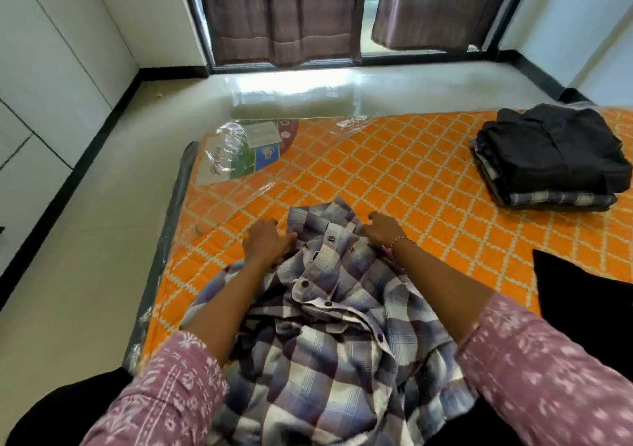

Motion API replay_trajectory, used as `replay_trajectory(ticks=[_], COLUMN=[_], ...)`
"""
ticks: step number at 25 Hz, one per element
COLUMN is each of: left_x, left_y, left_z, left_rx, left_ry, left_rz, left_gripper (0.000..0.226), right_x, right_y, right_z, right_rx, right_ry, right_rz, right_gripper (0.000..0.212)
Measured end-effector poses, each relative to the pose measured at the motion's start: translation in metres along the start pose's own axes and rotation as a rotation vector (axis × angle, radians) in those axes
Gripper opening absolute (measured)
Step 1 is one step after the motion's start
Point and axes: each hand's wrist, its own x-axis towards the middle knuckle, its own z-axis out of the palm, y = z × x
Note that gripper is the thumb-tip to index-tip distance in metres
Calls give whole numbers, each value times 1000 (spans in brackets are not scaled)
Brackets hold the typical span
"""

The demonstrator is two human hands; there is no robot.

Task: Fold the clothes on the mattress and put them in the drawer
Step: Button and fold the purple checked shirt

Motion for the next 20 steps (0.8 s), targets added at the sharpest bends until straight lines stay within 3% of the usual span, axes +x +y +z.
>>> replay_trajectory(ticks=[1, 3, 4, 5, 7, 10, 15, 17, 18, 20], left_x=[3, 9, 13, 16, 20, 25, 41, 41, 40, 37], left_y=[3, 10, 12, 13, 13, 19, 59, 83, 92, 107], left_z=[6, 18, 20, 19, 10, -21, -95, -128, -144, -177], left_rx=[61, 29, 7, -29, -194, -509, -470, -487, -525, -522], left_ry=[-70, -178, -151, -113, -72, -4, 77, 123, 92, -140], left_rz=[57, 30, -13, -36, 5, 52, 175, 215, 254, 320], left_gripper=[26, 22, 20, 15, 11, 10, 24, 29, 26, 7], right_x=[6, 16, 20, 22, 29, 32, 18, 11, 6, -4], right_y=[1, 5, 4, 5, 5, -7, -38, -56, -66, -86], right_z=[8, 22, 25, 25, 17, -15, -96, -132, -146, -172], right_rx=[-14, -23, -8, 33, 119, 327, 471, 471, 499, 612], right_ry=[-82, -46, 16, 66, 134, 164, 164, 162, 182, 256], right_rz=[24, 24, 3, -22, -71, -181, -378, -438, -460, -484], right_gripper=[53, 41, 21, 19, 39, 37, 21, 39, 44, 37])
